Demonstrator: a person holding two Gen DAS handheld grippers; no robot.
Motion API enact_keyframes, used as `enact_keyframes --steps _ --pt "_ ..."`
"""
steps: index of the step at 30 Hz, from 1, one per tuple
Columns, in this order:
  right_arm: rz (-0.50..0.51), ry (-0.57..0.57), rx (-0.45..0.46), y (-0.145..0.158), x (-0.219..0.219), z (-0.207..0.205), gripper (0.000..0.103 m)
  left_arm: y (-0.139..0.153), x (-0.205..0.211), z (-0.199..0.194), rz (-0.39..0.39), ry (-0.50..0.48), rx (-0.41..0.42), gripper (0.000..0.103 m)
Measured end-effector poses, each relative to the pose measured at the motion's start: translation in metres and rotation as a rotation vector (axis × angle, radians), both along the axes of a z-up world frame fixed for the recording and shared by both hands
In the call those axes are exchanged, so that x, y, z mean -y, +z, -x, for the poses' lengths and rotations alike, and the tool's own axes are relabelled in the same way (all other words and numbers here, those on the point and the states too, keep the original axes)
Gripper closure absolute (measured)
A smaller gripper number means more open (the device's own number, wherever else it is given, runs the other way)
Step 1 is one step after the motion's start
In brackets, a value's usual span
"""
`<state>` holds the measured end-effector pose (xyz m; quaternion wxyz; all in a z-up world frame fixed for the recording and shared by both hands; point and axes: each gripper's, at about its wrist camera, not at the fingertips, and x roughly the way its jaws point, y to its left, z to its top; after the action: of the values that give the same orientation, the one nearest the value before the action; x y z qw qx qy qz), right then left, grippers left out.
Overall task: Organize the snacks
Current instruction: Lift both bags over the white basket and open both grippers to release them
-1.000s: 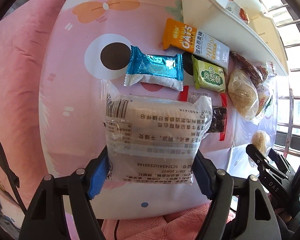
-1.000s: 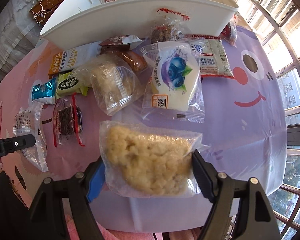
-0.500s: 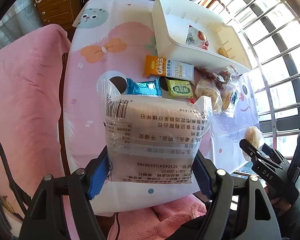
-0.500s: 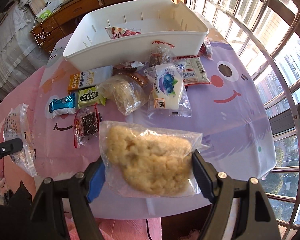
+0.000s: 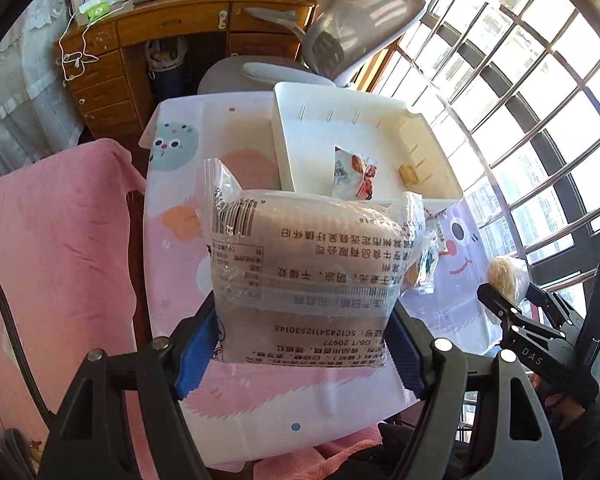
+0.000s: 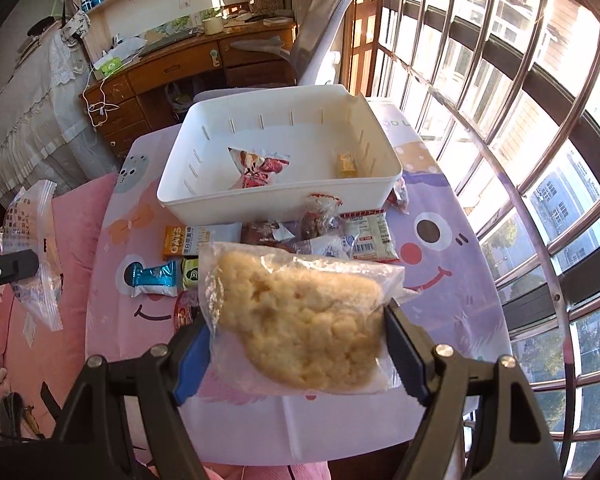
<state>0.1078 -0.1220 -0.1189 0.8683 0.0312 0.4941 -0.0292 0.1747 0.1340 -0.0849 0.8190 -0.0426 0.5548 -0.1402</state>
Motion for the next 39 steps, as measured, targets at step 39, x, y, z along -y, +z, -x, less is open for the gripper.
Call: enact_keyframes --steps 39 --pt "-0.243 0.061 0.107 -0.011 0.081 -0.191 0.022 0.002 0.125 -0.177 0.133 0.006 0.151 0.027"
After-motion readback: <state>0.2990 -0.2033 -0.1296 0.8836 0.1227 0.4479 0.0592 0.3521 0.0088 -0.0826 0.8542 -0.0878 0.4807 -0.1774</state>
